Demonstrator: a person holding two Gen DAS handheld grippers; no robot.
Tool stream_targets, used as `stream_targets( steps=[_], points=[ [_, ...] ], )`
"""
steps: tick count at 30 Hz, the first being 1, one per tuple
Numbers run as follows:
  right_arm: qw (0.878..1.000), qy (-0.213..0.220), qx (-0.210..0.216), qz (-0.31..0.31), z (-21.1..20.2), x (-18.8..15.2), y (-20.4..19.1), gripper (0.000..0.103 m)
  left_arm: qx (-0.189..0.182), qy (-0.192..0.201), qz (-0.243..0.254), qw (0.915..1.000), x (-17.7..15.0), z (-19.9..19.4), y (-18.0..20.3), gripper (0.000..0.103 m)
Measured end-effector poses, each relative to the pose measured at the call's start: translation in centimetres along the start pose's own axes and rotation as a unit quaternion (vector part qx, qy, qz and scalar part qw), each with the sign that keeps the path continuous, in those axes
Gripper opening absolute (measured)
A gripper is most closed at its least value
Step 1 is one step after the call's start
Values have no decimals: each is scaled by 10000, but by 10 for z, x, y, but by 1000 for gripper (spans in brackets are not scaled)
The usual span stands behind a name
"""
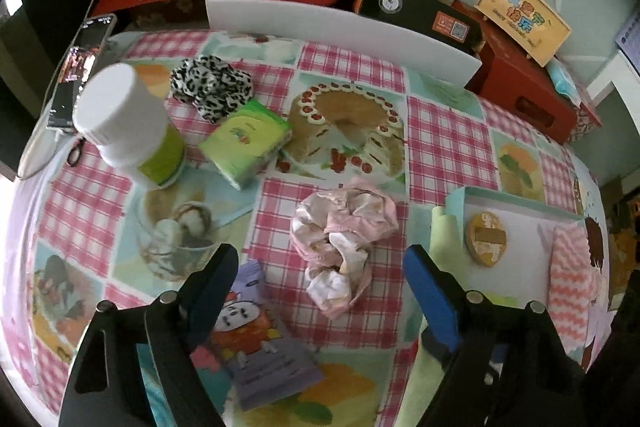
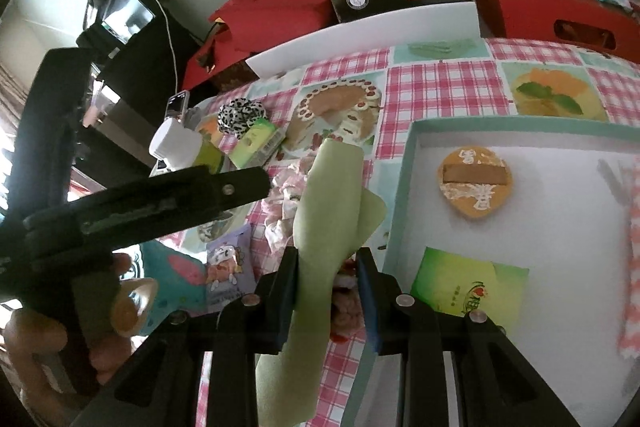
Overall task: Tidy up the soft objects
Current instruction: 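Lift the green cloth with the right gripper while the left gripper grasps the pink fabric bundle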
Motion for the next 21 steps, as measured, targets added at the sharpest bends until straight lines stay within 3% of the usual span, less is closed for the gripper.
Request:
stream_targets(
  steps=[2, 10, 16, 21],
  points=[
    [10000, -23, 16, -6, 1, -1, -1, 31, -9, -19, -98, 9999, -1, 5, -1, 70],
    [9999, -140, 68, 1, 8, -7, -3, 31, 79, -285, -207, 9993, -11, 27, -3, 67],
    [9997, -233, 47, -7, 14, -11, -3, 31, 81, -539, -267, 9982, -23, 42, -3, 54],
    [9996, -262, 97, -52, 17, -12, -5, 31, 108, -480, -198, 9986, -23, 43, -3, 28]
  ],
)
Point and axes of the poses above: each gripper's, at about its wrist camera, not at the fingertips, and z roughly the way its jaws point, y to its right, x to its top, the point moved 10 cm from there along z, roughly the way its jaws point, and after that the axes turned 12 degrees about y, right-handed, at the moved point
